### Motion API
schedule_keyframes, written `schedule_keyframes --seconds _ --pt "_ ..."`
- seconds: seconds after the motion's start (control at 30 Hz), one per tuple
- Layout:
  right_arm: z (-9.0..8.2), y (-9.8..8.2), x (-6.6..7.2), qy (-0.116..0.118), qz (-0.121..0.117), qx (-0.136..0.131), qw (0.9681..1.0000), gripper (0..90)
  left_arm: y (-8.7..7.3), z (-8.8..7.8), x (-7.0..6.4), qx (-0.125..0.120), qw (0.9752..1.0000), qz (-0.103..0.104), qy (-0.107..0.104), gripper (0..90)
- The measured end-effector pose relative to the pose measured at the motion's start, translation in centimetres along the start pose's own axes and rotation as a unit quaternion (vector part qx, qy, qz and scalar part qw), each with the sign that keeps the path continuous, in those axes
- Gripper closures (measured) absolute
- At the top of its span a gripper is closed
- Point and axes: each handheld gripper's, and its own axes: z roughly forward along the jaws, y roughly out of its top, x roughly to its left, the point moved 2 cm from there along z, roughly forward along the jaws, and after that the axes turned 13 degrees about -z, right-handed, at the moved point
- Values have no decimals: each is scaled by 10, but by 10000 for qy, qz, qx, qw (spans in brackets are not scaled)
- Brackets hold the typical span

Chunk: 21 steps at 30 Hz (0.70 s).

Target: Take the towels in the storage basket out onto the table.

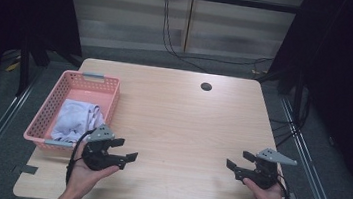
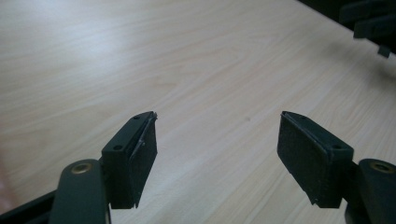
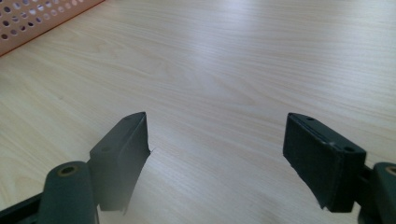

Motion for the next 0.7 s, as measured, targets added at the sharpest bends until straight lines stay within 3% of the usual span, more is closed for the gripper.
schedule_keyframes --seconds 0.03,0.17,0.37,0.57,0.6,0.63,0.7 --pt "1 1 2 49 -31 1 10000 223 4 -9 3 -114 9999 -82 24 275" --pt "2 1 3 90 -78 33 9999 215 10 -19 8 -251 9995 -171 94 261" --pt "2 1 4 146 -95 4 9998 204 16 -29 20 -158 9989 -262 368 232" --pt "4 2 5 217 -152 40 9996 191 20 -39 33 -80 9982 -289 516 236" --pt "3 2 5 246 -135 29 9996 198 22 -41 35 -91 9980 -295 554 236" --pt "1 3 5 128 -119 -75 9998 210 24 -46 39 -220 9972 -363 622 239" --pt "0 4 4 138 -106 -98 9998 207 26 -49 43 -209 9969 -411 641 241"
